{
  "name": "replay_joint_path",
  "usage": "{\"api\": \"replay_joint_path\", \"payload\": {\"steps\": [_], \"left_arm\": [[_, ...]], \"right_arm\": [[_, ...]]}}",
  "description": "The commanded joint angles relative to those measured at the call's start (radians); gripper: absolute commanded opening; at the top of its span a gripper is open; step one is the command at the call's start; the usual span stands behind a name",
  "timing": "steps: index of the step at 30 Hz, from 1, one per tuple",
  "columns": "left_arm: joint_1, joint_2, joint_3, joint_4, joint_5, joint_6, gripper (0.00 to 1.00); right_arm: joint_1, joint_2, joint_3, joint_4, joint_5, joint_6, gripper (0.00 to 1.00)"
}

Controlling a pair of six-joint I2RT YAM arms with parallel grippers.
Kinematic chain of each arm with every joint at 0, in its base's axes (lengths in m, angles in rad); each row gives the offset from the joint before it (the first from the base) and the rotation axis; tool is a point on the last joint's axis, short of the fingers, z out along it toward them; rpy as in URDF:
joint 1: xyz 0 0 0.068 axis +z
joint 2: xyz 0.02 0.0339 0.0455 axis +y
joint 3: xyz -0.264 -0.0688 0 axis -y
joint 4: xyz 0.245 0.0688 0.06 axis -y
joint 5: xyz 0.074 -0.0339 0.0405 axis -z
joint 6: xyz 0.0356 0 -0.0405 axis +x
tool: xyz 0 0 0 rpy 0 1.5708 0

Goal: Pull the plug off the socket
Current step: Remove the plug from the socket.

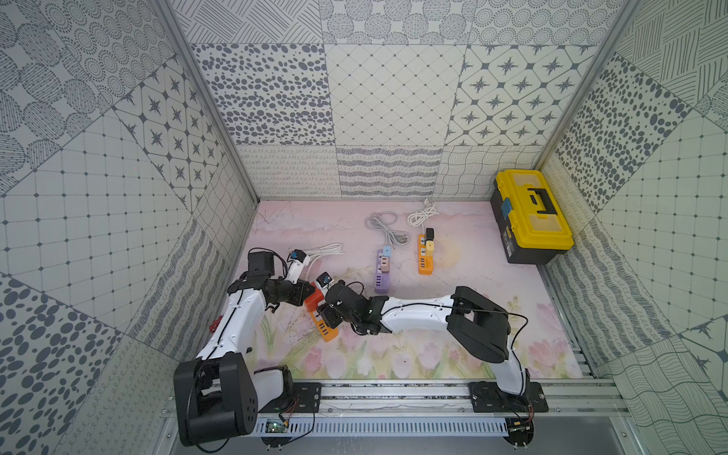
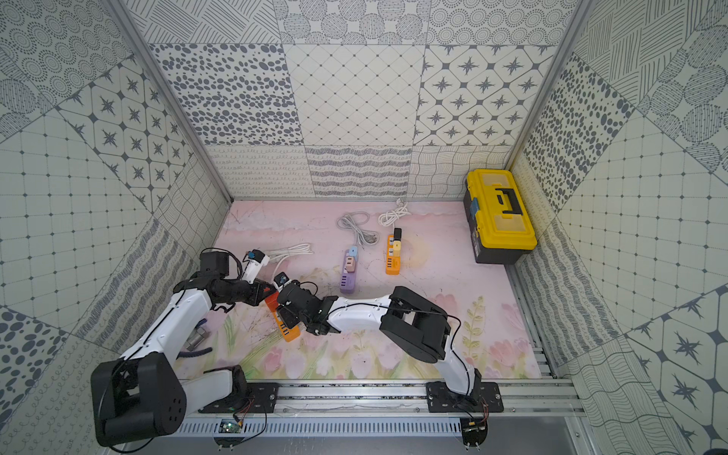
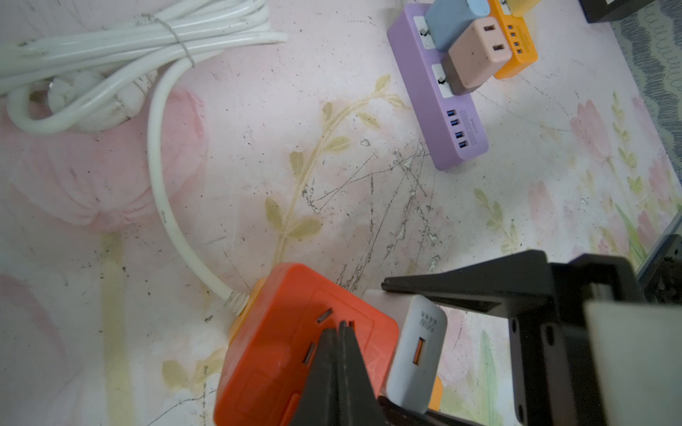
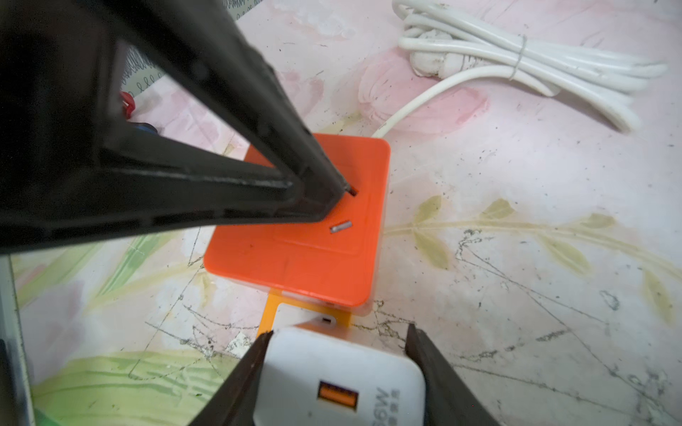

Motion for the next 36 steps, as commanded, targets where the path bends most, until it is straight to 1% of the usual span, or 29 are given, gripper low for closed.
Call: {"api": "replay_joint_path", "payload": {"steps": [1, 10, 12, 17, 21, 24, 29, 36], "left_arm": [[0.006, 0.018, -0.030, -0.216, -0.270, 0.018, 0.00], [0.007, 0.010, -0.032, -0.213, -0.272, 0.018, 0.00], [0.007, 0.008, -0.033, -0.214, -0.272, 0.018, 0.00], [0.006, 0.003, -0.035, -0.211, -0.275, 0.017, 0.00], [0.006, -0.001, -0.036, -0.211, -0.274, 0.016, 0.00], [0.007, 0.000, -0.036, -0.210, -0.275, 0.015, 0.00], [0.007, 0.000, -0.036, -0.211, -0.275, 0.016, 0.00], [0.006, -0.005, -0.038, -0.209, -0.277, 0.015, 0.00]], "right_arm": [[0.004, -0.057, 0.000, 0.045, -0.025, 0.041, 0.36], [0.075, -0.007, 0.075, -0.024, 0.110, -0.084, 0.37], [0.083, -0.002, 0.087, -0.031, 0.123, -0.095, 0.37], [0.073, -0.010, 0.081, -0.024, 0.096, -0.073, 0.37], [0.036, -0.037, 0.044, 0.016, 0.013, 0.013, 0.37], [0.013, -0.066, 0.009, 0.044, -0.012, 0.054, 0.37], [0.020, -0.071, 0.019, 0.022, -0.005, 0.030, 0.37], [0.058, -0.029, 0.064, -0.020, 0.056, -0.037, 0.37]]}}
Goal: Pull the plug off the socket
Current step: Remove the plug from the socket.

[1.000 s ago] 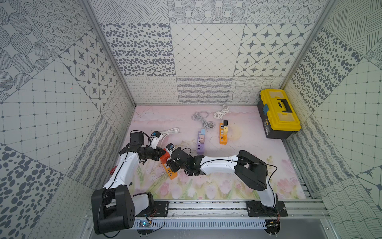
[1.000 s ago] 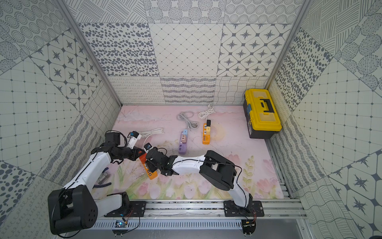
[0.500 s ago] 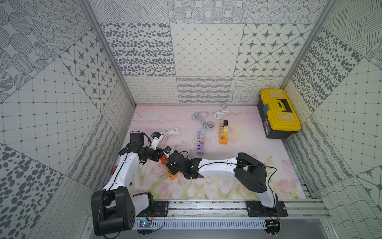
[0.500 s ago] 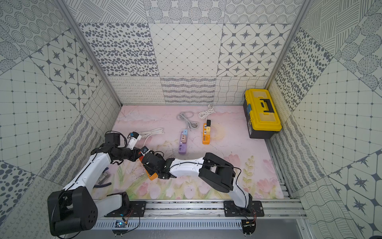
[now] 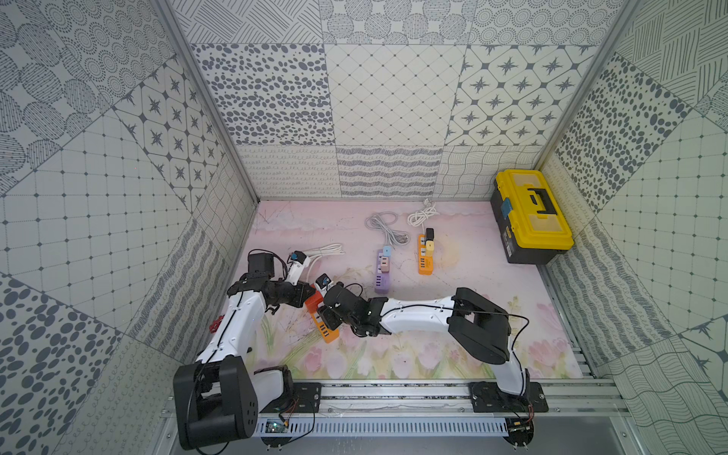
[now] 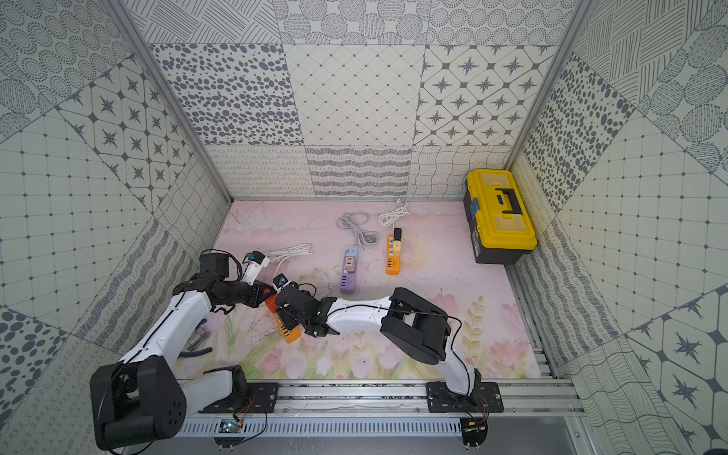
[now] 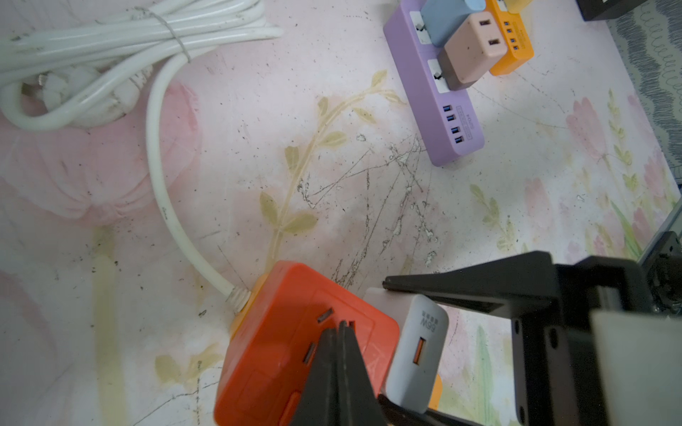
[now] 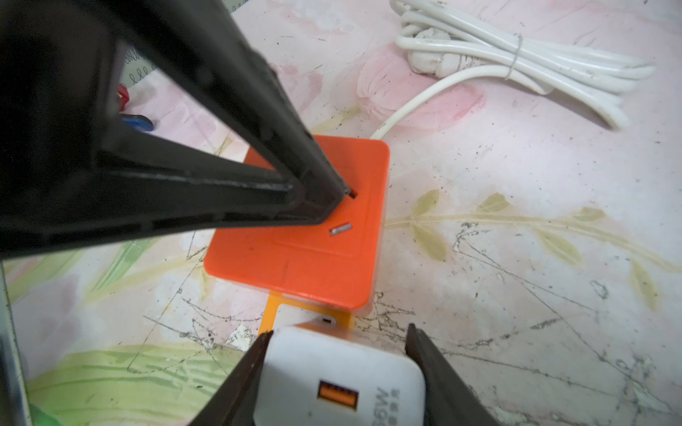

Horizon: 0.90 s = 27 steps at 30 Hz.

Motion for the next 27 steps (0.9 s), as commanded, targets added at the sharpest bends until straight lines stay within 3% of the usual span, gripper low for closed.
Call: {"api": "replay_joint_path", "payload": {"steps": [1, 10, 18, 27], "left_arm": [[0.007, 0.014, -0.027, -0.198, -0.278, 0.015, 0.00], [0.007, 0.015, -0.027, -0.197, -0.279, 0.013, 0.00], [0.006, 0.013, -0.027, -0.196, -0.280, 0.014, 0.00], [0.007, 0.009, -0.029, -0.196, -0.279, 0.014, 0.00]], "right_arm": [[0.039, -0.019, 0.059, 0.012, 0.032, -0.031, 0.37], [0.059, -0.019, 0.076, 0.002, 0.067, -0.068, 0.37], [0.005, -0.073, 0.024, 0.054, -0.042, 0.049, 0.37], [-0.003, -0.112, 0.010, 0.049, -0.048, 0.054, 0.36]]}}
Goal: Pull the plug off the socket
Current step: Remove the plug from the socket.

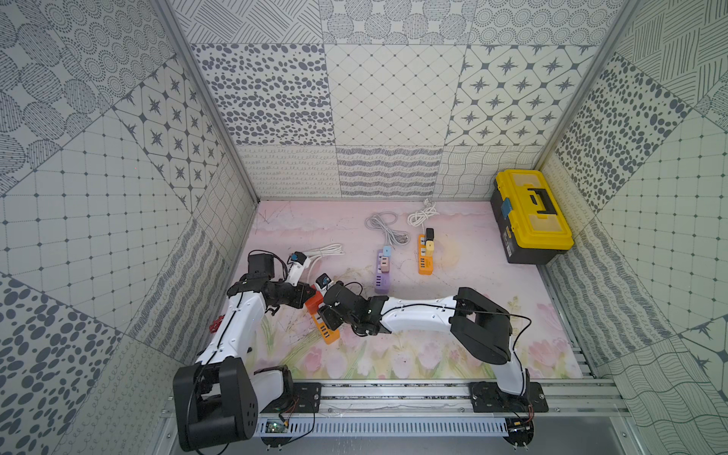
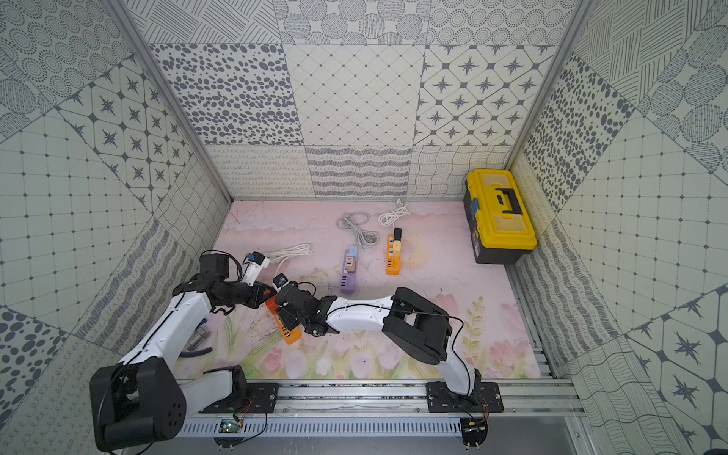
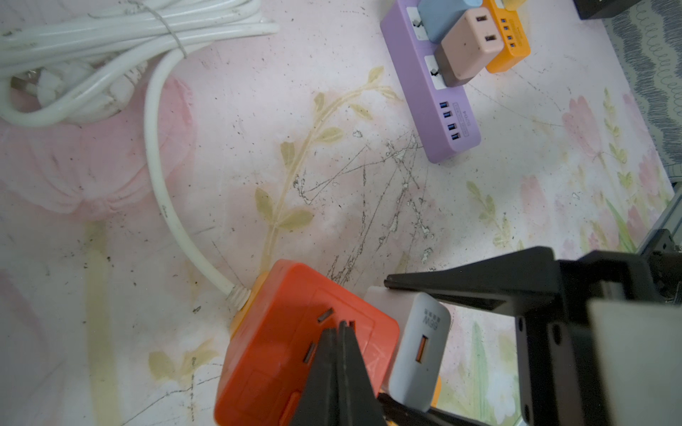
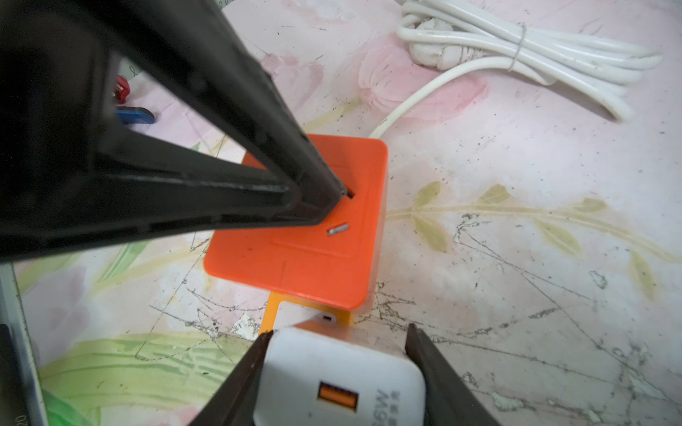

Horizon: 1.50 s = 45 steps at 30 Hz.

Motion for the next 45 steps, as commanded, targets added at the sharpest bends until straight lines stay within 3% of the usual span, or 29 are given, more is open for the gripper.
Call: {"api": "replay_joint_path", "payload": {"steps": [1, 13, 32, 39, 45], "left_arm": [[0.007, 0.013, -0.026, -0.185, -0.283, 0.014, 0.00], [0.007, 0.013, -0.026, -0.185, -0.283, 0.013, 0.00], [0.005, 0.020, -0.017, -0.195, -0.249, 0.026, 0.00], [0.007, 0.019, -0.017, -0.196, -0.251, 0.024, 0.00], [0.006, 0.014, -0.017, -0.193, -0.258, 0.022, 0.00]], "right_arm": [[0.005, -0.104, 0.001, 0.091, -0.020, 0.034, 0.36], [0.005, -0.149, -0.027, 0.095, -0.002, 0.017, 0.36], [0.062, -0.045, 0.044, 0.033, 0.099, -0.098, 0.36], [0.032, -0.098, 0.017, 0.050, 0.030, -0.046, 0.36], [-0.027, -0.245, -0.104, 0.049, -0.005, 0.025, 0.36]]}}
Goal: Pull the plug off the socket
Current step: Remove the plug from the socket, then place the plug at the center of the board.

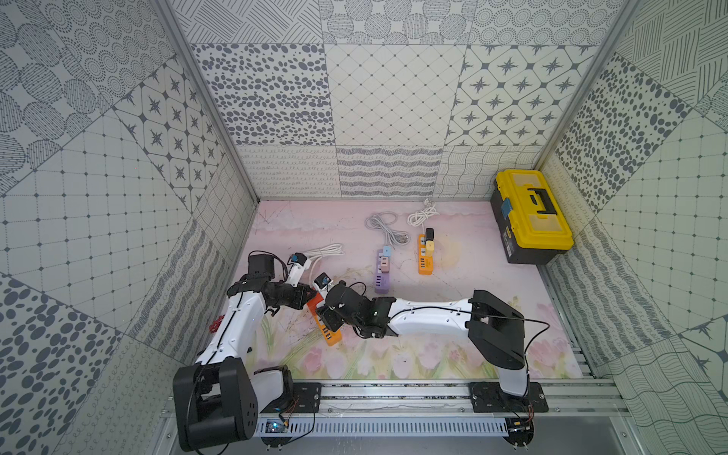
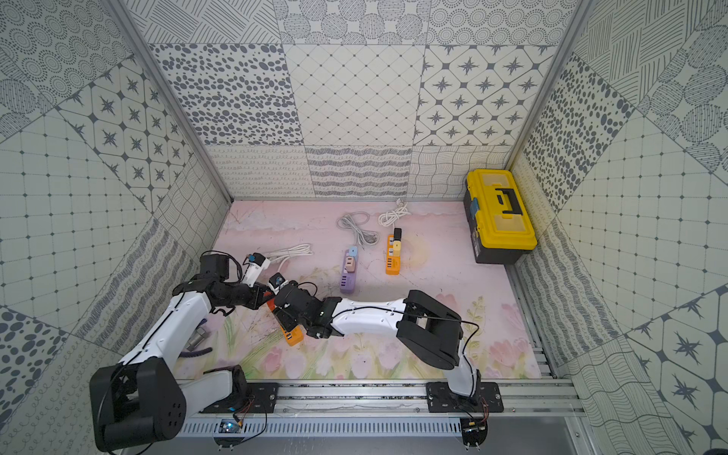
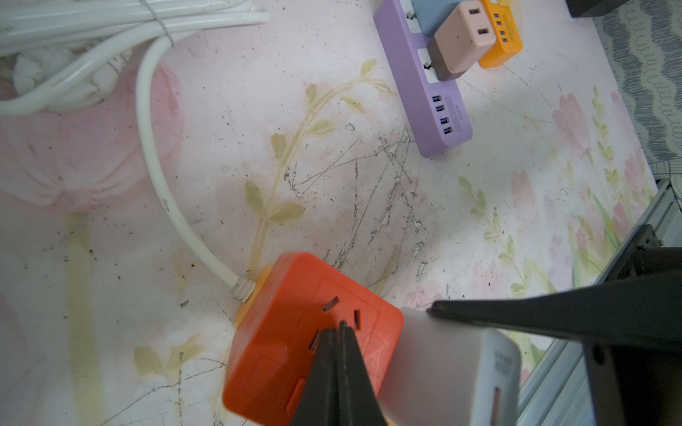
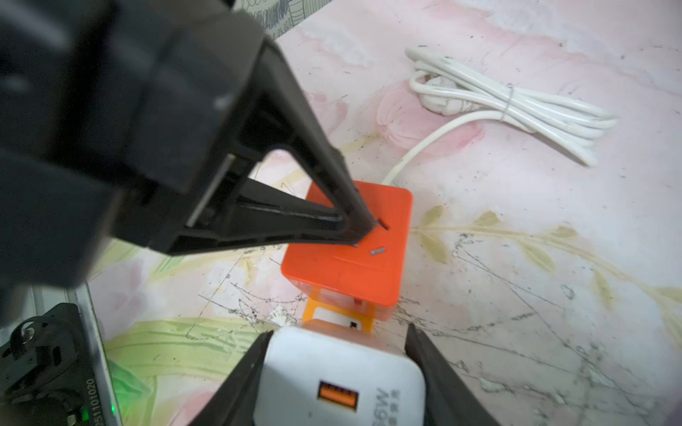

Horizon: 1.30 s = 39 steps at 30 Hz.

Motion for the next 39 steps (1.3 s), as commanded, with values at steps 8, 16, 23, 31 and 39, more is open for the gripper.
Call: {"api": "replay_joint_path", "payload": {"steps": [8, 16, 23, 31, 39], "left_arm": [[0.007, -0.002, -0.026, -0.164, -0.278, 0.016, 0.00], [0.006, -0.003, -0.028, -0.160, -0.281, 0.012, 0.00], [0.005, -0.011, -0.031, -0.154, -0.279, 0.010, 0.00], [0.005, -0.011, -0.031, -0.155, -0.280, 0.010, 0.00], [0.004, -0.015, -0.031, -0.155, -0.276, 0.011, 0.00]], "right_arm": [[-0.273, -0.431, -0.257, -0.140, -0.091, 0.229, 0.33], [-0.730, -0.622, -0.408, -0.362, -0.211, 0.222, 0.35], [-1.030, -0.467, -0.338, -0.426, -0.326, 0.097, 0.35], [-1.094, -0.147, -0.072, -0.496, -0.265, 0.031, 0.39], [-1.116, 0.112, 0.226, -0.592, -0.272, -0.015, 0.52]]}}
